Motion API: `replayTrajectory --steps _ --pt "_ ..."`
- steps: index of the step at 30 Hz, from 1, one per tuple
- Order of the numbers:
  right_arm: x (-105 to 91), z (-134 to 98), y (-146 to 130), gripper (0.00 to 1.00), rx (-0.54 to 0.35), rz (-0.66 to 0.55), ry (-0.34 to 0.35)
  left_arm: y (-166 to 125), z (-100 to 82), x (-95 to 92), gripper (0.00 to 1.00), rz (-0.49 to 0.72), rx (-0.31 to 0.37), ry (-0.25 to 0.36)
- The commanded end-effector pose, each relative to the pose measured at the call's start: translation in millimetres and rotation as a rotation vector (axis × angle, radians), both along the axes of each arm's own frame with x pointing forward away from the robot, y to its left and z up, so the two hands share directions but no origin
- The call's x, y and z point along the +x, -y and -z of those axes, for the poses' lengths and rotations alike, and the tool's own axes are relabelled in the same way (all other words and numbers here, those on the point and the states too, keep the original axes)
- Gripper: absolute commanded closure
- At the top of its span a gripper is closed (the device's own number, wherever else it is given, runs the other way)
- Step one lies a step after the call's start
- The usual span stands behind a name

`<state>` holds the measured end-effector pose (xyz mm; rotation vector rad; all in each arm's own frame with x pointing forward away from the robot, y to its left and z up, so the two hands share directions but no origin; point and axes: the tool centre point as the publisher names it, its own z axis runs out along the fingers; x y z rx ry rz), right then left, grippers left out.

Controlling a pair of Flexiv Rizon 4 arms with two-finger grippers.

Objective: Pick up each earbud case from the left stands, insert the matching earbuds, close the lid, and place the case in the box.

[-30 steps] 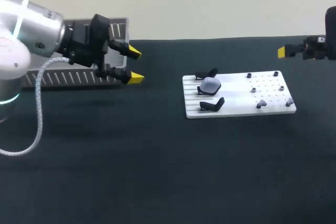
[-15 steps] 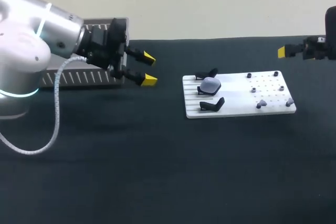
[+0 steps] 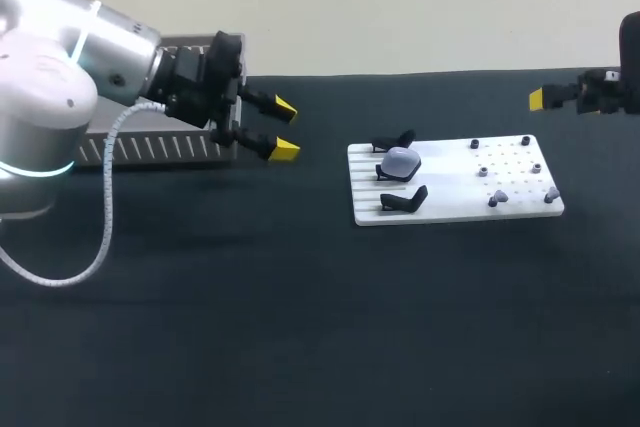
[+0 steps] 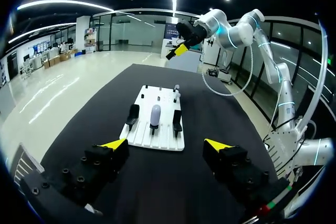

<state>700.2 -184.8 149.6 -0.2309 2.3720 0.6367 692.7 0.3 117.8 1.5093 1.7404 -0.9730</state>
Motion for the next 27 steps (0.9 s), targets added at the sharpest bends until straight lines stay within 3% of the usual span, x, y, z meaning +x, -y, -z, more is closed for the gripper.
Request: replayTrajectory --steps 1,15,27 --pt "-0.6 0 0 0.00 -0.002 0.001 0.000 6 5.8 -0.7 0.00 0.018 0.000 0.022" --pt "-0.6 0 0 0.00 -0.002 0.001 0.000 60 30.5 10.5 0.00 0.150 -0.020 0.037" --pt "-0.6 0 0 0.00 -0.002 0.001 0.000 70 48.2 0.5 0.00 0.161 -0.038 0.041"
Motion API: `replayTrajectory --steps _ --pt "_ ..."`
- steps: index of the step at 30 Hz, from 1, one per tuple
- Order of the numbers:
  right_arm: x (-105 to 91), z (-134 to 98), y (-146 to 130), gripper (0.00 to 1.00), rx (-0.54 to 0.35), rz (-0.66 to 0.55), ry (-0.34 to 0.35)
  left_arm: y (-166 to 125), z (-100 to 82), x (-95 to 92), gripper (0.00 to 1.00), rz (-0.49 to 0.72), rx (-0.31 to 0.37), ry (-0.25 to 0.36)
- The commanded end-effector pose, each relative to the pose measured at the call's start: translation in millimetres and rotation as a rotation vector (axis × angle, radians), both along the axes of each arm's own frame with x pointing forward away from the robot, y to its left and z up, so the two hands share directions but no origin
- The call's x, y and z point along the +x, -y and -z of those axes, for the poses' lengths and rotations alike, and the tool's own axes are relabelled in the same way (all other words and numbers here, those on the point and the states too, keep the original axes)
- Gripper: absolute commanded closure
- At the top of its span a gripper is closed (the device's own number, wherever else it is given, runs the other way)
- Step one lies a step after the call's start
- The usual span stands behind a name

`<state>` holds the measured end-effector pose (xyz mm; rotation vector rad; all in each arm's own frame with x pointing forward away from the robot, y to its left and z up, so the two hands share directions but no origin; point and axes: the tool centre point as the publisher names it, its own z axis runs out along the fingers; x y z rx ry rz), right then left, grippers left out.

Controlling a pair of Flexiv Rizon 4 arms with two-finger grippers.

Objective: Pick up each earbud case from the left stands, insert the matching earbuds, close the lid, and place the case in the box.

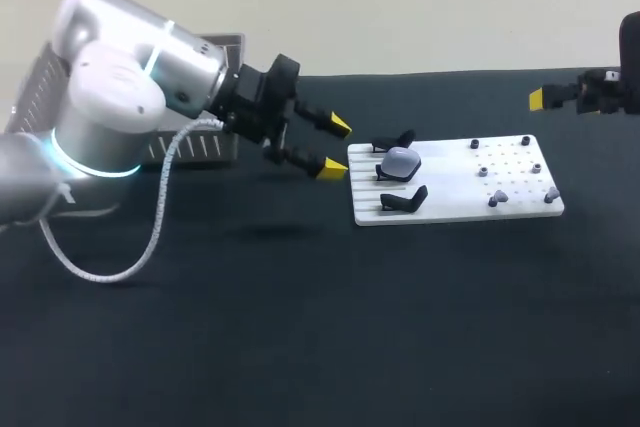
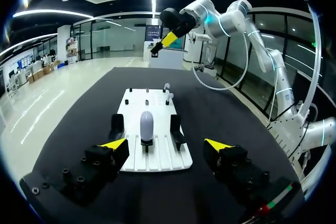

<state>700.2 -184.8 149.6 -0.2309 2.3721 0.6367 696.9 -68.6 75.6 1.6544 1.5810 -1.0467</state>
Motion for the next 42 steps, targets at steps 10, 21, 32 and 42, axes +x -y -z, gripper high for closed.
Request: replayTrajectory --steps 10,21,32,42 --pt "-0.6 0 0 0.00 -0.002 0.001 0.000 10 22.0 -3.7 0.00 -0.020 -0.019 -0.014" --pt "-0.6 0 0 0.00 -0.002 0.001 0.000 28 30.3 6.6 0.17 -0.009 -0.019 0.003" --pt "-0.6 0 0 0.00 -0.002 0.001 0.000 38 37.6 10.6 0.27 -0.026 -0.028 -0.021" --pt "-0.6 0 0 0.00 -0.002 0.001 0.000 43 42.0 14.9 0.42 -0.029 -0.027 -0.020"
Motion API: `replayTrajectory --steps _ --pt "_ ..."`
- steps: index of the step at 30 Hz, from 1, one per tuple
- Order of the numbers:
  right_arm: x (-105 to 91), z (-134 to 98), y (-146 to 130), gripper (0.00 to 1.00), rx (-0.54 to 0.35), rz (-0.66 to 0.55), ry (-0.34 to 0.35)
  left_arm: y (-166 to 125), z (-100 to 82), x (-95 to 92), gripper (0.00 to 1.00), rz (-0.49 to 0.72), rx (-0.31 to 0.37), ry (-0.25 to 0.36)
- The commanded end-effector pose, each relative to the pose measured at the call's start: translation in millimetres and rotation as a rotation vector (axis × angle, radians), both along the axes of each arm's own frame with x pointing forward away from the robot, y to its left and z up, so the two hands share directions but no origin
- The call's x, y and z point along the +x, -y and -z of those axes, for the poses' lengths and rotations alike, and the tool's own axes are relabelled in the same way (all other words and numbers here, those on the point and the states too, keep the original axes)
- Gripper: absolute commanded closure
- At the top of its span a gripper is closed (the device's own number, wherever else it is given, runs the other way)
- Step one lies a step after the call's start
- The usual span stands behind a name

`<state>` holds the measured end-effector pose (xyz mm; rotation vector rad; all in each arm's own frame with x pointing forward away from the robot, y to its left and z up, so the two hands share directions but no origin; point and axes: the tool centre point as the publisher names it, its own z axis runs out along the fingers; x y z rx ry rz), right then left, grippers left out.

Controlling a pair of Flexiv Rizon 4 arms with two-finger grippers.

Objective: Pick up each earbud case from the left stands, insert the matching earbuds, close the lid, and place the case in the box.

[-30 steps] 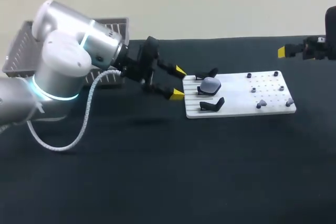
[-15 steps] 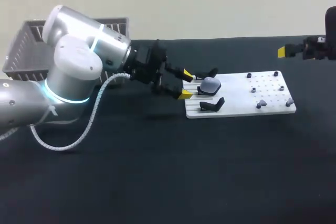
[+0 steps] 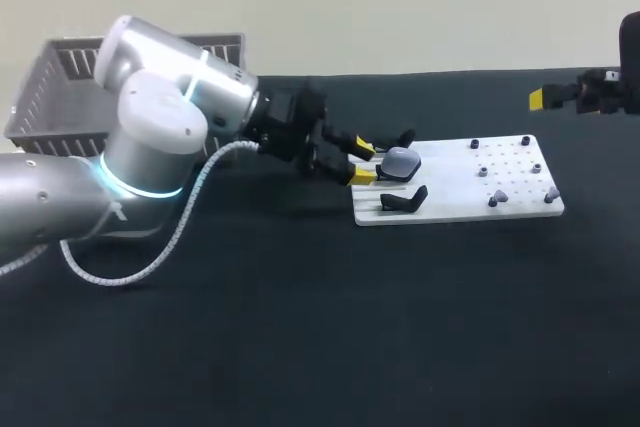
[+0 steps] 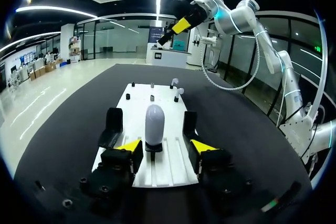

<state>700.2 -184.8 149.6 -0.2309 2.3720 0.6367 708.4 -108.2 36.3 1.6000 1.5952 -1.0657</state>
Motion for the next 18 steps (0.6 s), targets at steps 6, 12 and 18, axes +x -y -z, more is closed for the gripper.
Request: replayTrajectory --steps 6,12,18 --pt "-0.6 0 0 0.00 -0.002 0.001 0.000 8 1.3 7.4 0.49 0.010 -0.005 0.007" --pt "-0.6 0 0 0.00 -0.002 0.001 0.000 12 2.6 10.1 0.51 0.019 -0.008 0.009" --pt "-0.6 0 0 0.00 -0.002 0.001 0.000 15 3.8 11.7 0.51 0.026 -0.013 0.007"
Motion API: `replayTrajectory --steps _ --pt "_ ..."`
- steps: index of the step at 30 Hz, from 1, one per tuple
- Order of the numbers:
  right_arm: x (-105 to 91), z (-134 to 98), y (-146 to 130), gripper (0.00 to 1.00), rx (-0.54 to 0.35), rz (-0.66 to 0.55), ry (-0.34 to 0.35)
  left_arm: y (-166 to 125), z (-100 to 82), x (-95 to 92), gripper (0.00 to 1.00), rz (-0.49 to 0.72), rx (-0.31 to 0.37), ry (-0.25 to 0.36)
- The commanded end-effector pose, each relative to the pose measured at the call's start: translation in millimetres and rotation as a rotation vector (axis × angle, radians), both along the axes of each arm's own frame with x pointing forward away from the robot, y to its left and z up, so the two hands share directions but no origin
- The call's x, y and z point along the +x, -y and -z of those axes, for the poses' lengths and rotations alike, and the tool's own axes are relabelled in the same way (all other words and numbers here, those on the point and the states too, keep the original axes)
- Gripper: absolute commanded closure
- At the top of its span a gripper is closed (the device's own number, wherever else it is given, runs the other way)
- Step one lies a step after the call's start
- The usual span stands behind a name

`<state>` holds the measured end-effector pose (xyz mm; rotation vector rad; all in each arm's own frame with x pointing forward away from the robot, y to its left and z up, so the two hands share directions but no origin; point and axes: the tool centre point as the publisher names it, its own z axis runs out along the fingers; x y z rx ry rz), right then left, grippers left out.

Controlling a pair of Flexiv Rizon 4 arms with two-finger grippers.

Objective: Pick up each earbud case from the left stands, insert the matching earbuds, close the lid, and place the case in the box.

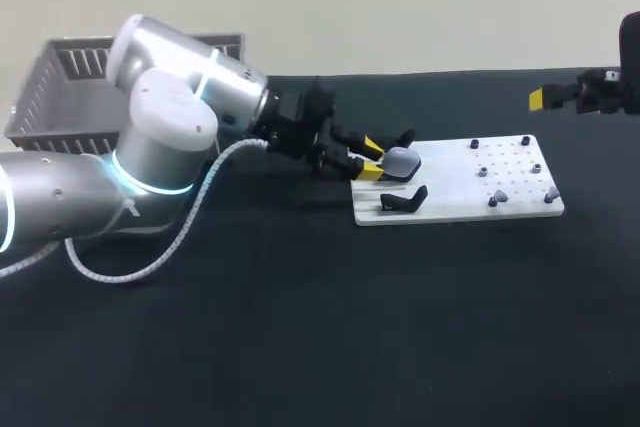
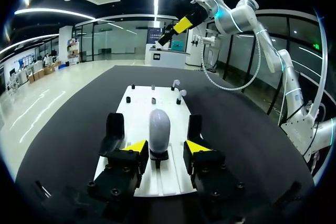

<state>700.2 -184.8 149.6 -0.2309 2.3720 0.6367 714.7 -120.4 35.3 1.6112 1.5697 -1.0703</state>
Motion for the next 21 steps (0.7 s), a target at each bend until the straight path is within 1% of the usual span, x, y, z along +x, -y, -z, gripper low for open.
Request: replayTrajectory --steps 1,21 --pt "-0.6 0 0 0.00 -0.002 0.001 0.000 4 3.1 5.7 0.51 0.012 -0.003 -0.004" --pt "-0.6 0 0 0.00 -0.002 0.001 0.000 14 7.5 6.7 0.52 0.034 -0.018 -0.013"
